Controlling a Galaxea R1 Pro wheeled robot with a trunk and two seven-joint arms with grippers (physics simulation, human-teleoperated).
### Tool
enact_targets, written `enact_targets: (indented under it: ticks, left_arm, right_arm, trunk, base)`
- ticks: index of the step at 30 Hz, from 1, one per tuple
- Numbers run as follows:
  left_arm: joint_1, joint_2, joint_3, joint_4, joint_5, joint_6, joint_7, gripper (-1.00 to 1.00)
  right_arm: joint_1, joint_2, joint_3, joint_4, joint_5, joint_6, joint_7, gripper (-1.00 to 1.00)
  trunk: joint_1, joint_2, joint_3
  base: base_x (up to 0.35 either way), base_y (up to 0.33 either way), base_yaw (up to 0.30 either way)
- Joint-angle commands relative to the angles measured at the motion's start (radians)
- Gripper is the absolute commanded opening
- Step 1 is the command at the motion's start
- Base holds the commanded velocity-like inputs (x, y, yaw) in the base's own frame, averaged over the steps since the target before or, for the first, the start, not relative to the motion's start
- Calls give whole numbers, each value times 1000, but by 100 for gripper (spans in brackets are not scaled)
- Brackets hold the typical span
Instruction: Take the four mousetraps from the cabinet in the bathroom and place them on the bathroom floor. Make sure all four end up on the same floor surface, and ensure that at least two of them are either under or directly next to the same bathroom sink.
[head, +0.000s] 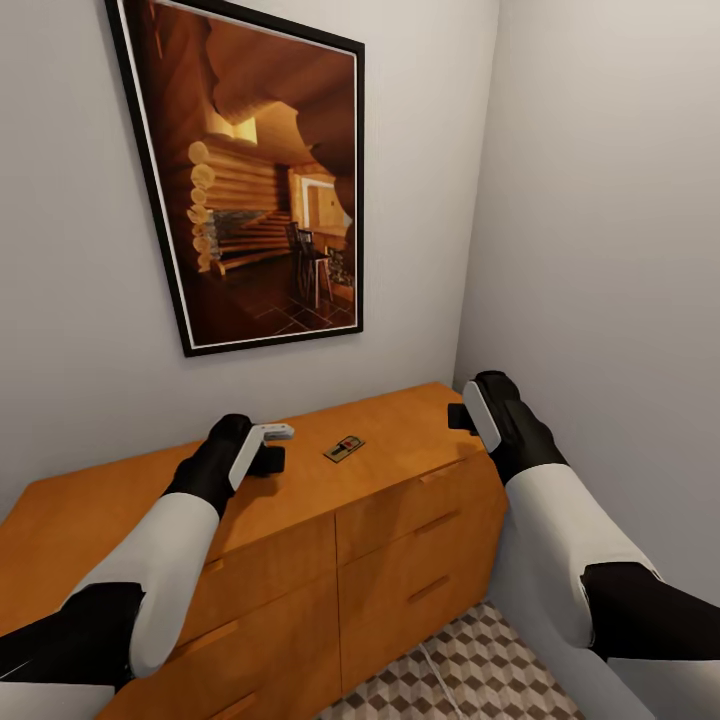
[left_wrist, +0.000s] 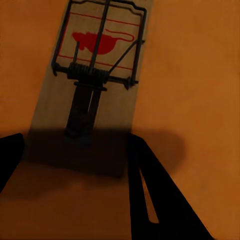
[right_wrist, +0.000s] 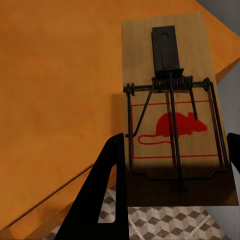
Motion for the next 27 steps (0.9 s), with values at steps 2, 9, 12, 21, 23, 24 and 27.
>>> enact_targets:
  ticks: [2,9,12,21,23,24,27]
  left_arm:
    - [0,-3,2,38,-10,6,5,-100]
    - [0,-21,-3,-136,-18,45,11,-100]
    - [0,-22,-4,-193,-19,54,16,-100]
    - [0,-22,-1,-249,-43,59,25,-100]
    - [0,-22,0,-265,-49,59,25,-100]
    - [0,-23,0,-282,-54,59,25,-100]
    - [0,-24,0,-309,-61,60,26,-100]
  right_arm:
    - [-1,0,2,-1,-11,2,-12,-100]
    - [-1,-1,2,-1,-11,2,-11,-100]
    - [-1,0,2,-1,-11,2,-11,-100]
    - [-1,1,2,-3,-11,2,-12,-100]
    - [-1,1,2,-3,-11,2,-12,-100]
    - [-1,1,2,-3,-11,2,-13,-100]
    - [-1,2,2,-4,-12,2,-13,-100]
  trunk:
    - [0,-1,-1]
    - [0,-1,-1]
    - [0,-1,-1]
    - [0,-1,-1]
    - [0,-1,-1]
    - [0,-1,-1]
    - [0,-1,-1]
  base:
    - [0,0,0]
    - [0,0,0]
    - [0,0,0]
    - [0,0,0]
    - [0,0,0]
    - [0,0,0]
    - [0,0,0]
